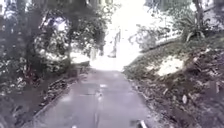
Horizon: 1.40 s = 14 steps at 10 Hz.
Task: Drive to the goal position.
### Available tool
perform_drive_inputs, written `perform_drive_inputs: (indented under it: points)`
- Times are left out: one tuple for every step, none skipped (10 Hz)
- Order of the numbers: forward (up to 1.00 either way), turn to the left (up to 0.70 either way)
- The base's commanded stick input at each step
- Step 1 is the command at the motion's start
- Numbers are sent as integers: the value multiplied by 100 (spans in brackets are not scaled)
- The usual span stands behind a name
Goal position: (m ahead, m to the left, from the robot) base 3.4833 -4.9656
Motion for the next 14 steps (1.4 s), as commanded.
perform_drive_inputs:
  points:
    - [50, 0]
    - [50, 0]
    - [50, 0]
    - [50, 0]
    - [50, 0]
    - [50, 0]
    - [50, 0]
    - [50, 0]
    - [50, 0]
    - [50, 0]
    - [50, 0]
    - [50, 0]
    - [50, 0]
    - [50, 0]
